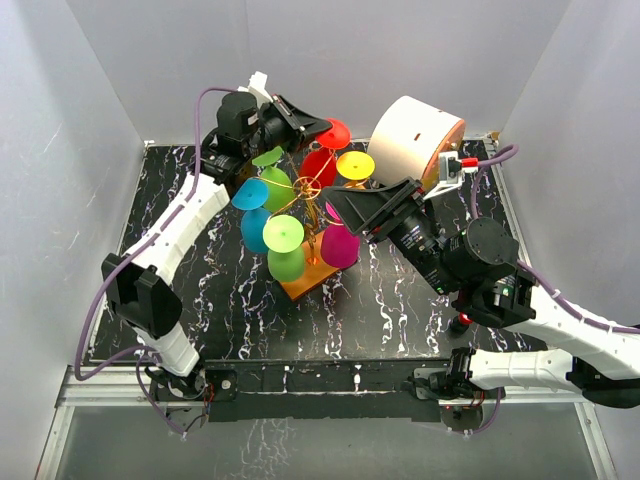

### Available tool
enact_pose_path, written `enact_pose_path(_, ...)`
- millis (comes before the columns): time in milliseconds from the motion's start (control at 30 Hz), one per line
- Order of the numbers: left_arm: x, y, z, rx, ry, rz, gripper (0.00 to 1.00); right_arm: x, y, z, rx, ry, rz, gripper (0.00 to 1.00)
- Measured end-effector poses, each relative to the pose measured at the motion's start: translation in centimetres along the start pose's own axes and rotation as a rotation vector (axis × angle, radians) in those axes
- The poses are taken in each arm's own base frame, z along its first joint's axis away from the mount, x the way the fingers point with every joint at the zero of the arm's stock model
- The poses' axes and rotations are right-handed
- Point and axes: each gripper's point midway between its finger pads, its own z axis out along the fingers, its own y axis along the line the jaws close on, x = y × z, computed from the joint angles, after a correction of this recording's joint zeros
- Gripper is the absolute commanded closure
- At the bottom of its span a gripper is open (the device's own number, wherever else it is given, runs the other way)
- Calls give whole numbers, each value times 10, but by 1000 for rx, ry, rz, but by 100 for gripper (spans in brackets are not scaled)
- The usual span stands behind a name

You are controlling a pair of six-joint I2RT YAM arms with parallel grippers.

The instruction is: Place the wine glass upside down on the wine glass rack

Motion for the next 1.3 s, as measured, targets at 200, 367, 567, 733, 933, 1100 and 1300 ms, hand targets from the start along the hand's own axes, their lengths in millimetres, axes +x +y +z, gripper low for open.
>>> enact_pose_path(200,-6,9,12,-34,-12,16,100,-2,-1,0,4,-6,0,34)
enact_pose_path(367,-15,11,17,-63,-39,44,100,-4,-1,-1,7,-12,-1,34)
enact_pose_path(567,-22,13,15,-93,-71,72,100,-4,-1,-1,7,-14,-1,34)
enact_pose_path(733,-25,19,13,-122,-94,96,96,-4,-1,-1,8,-14,-1,34)
enact_pose_path(933,-27,25,0,-151,-126,136,89,-4,-1,-1,8,-13,-2,34)
enact_pose_path(1100,-30,20,-6,-150,-149,161,77,0,-3,1,13,-7,-6,34)
enact_pose_path(1300,-34,21,-8,-160,-169,178,71,2,-4,3,16,-4,-10,34)
